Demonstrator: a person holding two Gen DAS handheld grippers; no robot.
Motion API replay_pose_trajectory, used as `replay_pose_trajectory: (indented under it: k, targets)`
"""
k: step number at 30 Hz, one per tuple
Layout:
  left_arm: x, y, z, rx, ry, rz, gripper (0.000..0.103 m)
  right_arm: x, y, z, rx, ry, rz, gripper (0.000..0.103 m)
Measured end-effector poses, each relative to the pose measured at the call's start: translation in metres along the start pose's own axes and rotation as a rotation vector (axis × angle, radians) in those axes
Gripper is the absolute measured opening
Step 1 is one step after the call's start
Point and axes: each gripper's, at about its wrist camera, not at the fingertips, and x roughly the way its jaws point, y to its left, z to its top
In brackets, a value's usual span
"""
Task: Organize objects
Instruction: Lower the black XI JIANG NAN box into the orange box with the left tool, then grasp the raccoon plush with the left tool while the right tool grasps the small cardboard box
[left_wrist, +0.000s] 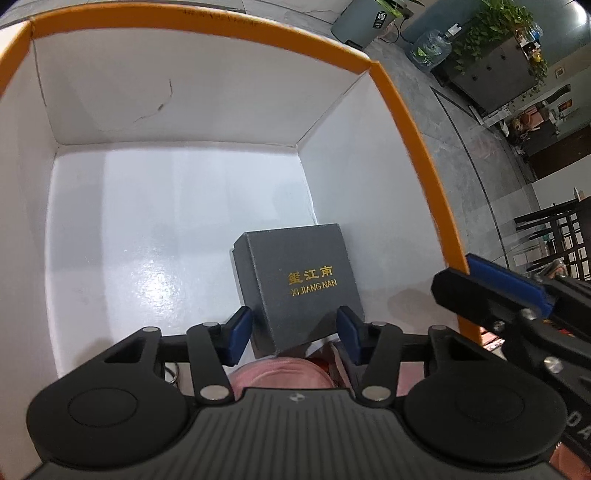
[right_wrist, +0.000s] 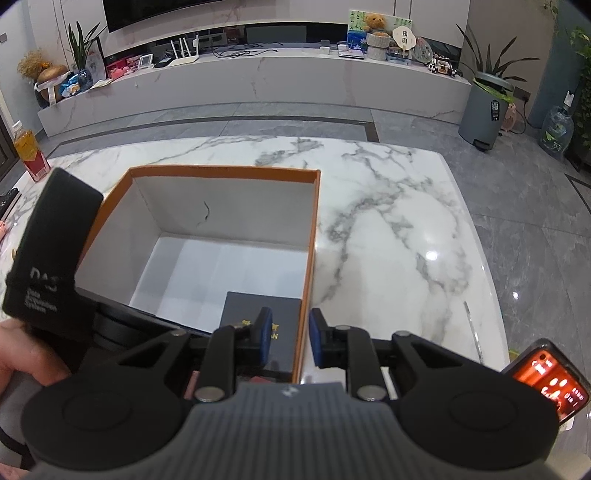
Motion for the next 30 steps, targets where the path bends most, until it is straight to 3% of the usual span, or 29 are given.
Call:
replay_pose_trajectory:
  k: [6,8,13,20,23,28,30]
  targets:
    - [-0.051,-0.023,-0.018,0.147,-0.113,0.061,0.057,-0.014,0.007,0.001,-0.013,-0.021,-0.006,0.023]
    - [-0.072,-0.024,-0.026,0.174,-0.149,0.069,0.048,-0.022,0.01,0.001,-0.005,-0.037,0.011,0.023]
    - [-0.128,-0.016,-0.043,0.245,-0.234,0.105,0.041,-0.044,0.034,0.001,-0.031,-0.12,0.081,0.023]
    - [-0.205,0.042,-0.063,0.249,-0.32,0.261,0.04,-0.051,0.092,0.01,-0.156,-0.158,0.277,0.024]
    - [-0.225,0.071,-0.071,0.246,-0.324,0.338,0.041,-0.047,0.124,0.017,-0.244,-0.165,0.313,0.034]
    - [-0.237,0.116,-0.085,0.234,-0.326,0.424,0.052,-0.021,0.174,0.03,-0.347,-0.12,0.355,0.037]
    - [-0.239,0.135,-0.087,0.211,-0.335,0.442,0.055,-0.006,0.191,0.033,-0.395,-0.096,0.358,0.053]
